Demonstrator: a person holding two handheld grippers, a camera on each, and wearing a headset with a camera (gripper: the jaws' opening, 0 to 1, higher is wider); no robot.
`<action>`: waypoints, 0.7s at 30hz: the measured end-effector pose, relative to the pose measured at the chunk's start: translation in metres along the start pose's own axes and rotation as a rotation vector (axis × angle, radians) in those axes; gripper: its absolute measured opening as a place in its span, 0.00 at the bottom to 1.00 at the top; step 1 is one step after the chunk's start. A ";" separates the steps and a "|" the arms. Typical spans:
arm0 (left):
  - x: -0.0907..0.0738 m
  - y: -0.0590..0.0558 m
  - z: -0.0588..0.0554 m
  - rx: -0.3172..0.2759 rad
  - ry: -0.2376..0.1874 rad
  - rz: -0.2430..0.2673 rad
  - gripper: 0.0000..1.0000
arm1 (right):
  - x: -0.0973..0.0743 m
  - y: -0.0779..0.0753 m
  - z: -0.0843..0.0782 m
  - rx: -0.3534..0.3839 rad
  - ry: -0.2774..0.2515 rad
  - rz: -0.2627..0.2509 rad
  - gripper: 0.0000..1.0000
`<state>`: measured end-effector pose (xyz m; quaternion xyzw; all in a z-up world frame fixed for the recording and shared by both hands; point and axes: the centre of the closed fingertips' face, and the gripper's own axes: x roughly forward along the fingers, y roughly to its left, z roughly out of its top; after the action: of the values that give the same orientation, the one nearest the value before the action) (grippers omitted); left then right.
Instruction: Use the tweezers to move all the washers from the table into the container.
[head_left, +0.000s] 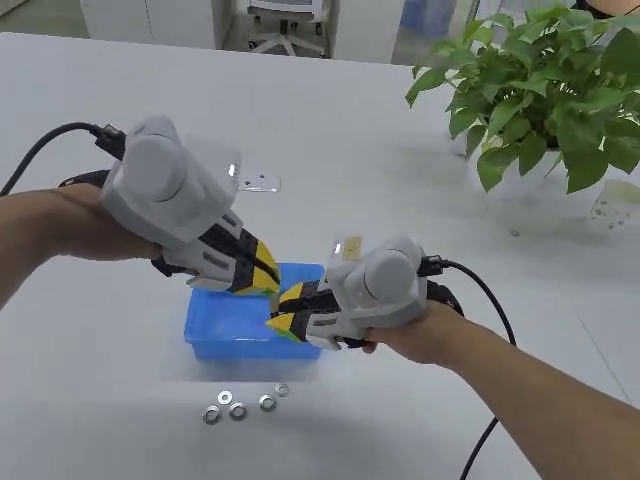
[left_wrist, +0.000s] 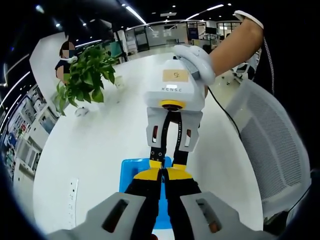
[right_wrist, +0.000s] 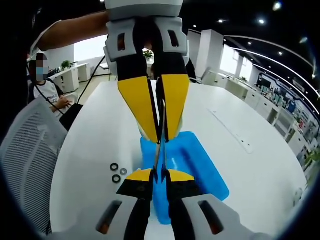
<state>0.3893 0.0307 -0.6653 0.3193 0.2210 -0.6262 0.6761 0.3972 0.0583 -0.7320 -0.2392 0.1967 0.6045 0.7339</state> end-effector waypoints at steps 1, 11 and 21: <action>0.000 -0.001 0.000 -0.001 0.001 -0.001 0.06 | 0.000 0.002 0.000 0.000 0.000 0.003 0.12; -0.002 -0.009 0.001 0.001 -0.001 0.005 0.06 | -0.001 0.007 0.001 -0.010 0.003 0.001 0.12; -0.007 -0.015 0.005 0.005 -0.002 0.007 0.06 | -0.006 0.015 0.005 -0.023 -0.003 -0.005 0.12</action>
<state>0.3735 0.0316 -0.6593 0.3209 0.2176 -0.6248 0.6777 0.3815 0.0584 -0.7263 -0.2473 0.1882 0.6053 0.7328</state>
